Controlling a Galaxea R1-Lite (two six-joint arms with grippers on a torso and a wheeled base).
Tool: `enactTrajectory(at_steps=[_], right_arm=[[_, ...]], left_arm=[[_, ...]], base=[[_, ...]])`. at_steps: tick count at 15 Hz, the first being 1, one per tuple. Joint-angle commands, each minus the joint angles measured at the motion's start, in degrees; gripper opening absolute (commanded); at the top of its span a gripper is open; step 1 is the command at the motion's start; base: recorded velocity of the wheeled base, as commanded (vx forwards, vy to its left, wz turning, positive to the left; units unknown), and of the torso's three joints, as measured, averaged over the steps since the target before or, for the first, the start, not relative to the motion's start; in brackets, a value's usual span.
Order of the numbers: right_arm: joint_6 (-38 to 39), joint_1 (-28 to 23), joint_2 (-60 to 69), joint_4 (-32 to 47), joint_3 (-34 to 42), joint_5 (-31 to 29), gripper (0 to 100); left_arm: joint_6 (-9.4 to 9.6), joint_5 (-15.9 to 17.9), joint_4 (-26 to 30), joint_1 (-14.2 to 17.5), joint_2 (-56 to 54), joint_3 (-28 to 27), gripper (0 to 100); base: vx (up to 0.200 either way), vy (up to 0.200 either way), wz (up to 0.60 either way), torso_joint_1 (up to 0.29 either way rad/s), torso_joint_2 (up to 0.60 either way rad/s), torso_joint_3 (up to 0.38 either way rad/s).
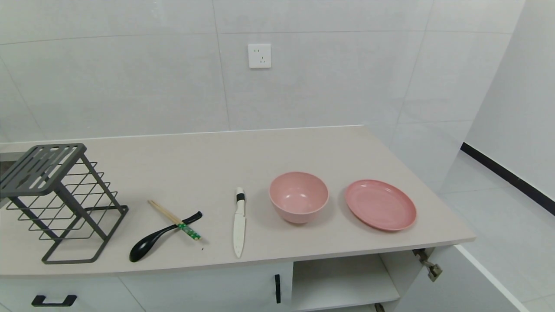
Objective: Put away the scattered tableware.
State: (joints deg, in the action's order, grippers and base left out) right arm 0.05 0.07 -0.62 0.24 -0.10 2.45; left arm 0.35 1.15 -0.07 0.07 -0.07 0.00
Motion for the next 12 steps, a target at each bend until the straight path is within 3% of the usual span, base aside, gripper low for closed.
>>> enactTrajectory(at_steps=[1,2,5,10,12], right_arm=[[0.0,0.0,-0.1,0.0,0.0,0.0,100],[0.0,0.0,-0.1,0.0,0.0,0.0,100],[0.0,0.0,-0.1,0.0,0.0,0.0,100],[0.0,0.0,-0.1,0.0,0.0,0.0,100],[0.0,0.0,-0.1,0.0,0.0,0.0,100]], left_arm=[[0.00,0.1,0.0,0.0,0.1,0.0,100],[0.09,0.1,0.0,0.0,0.1,0.0,100],[0.00,0.0,0.0,0.0,0.1,0.0,100],[0.00,0.1,0.0,0.0,0.1,0.0,100],[0.26,0.1,0.1,0.0,0.1,0.0,100]], base=[[0.000,0.000,0.00,0.000,0.00,0.000],[0.000,0.000,0.00,0.000,0.00,0.000],[-0.200,-0.200,0.00,0.007,0.01,0.004],[0.000,0.000,0.00,0.000,0.00,0.000],[0.200,0.000,0.00,0.000,0.00,0.002]])
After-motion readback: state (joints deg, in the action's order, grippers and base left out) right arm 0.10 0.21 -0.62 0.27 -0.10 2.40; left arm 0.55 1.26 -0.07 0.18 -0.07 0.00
